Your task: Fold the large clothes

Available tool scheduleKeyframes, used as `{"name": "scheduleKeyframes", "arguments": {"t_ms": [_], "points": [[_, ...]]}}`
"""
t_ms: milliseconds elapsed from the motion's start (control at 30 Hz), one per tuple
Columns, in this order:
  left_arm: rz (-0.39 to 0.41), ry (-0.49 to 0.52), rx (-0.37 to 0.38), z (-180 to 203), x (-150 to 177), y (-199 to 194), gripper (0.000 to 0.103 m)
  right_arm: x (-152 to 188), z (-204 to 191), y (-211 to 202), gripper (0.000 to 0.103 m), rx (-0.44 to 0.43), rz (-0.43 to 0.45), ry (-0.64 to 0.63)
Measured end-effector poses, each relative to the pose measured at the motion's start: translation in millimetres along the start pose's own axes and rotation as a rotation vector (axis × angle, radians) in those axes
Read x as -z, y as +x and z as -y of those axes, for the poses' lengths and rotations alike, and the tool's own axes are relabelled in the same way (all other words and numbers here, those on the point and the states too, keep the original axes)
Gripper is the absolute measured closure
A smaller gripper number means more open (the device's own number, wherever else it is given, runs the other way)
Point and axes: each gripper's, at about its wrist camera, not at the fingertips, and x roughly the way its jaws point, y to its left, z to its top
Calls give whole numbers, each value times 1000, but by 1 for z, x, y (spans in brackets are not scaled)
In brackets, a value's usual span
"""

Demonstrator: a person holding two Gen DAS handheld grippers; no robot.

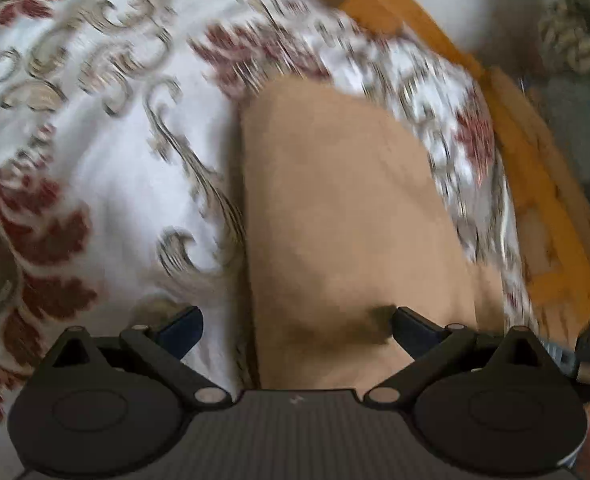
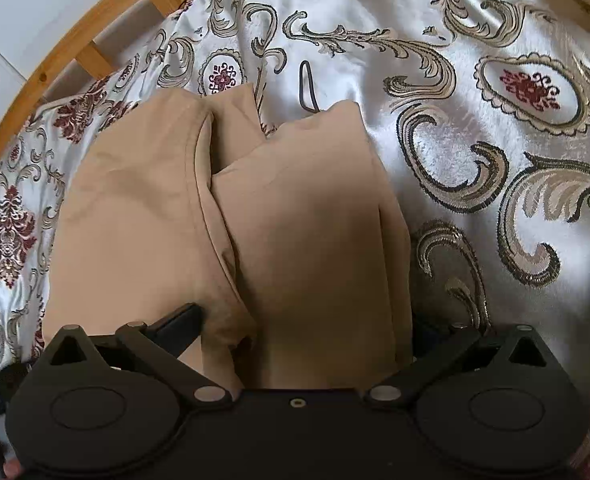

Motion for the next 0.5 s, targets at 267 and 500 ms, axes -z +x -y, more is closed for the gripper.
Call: {"name": "scheduleKeyframes", "arguments": {"t_ms": [267, 500], "points": [[-61, -91, 154, -32, -26, 25, 1, -6, -7, -5, 1, -60, 48, 31], [-91, -50, 245, -37, -41, 47, 0, -2, -14, 9, 1, -31, 37, -53]]}}
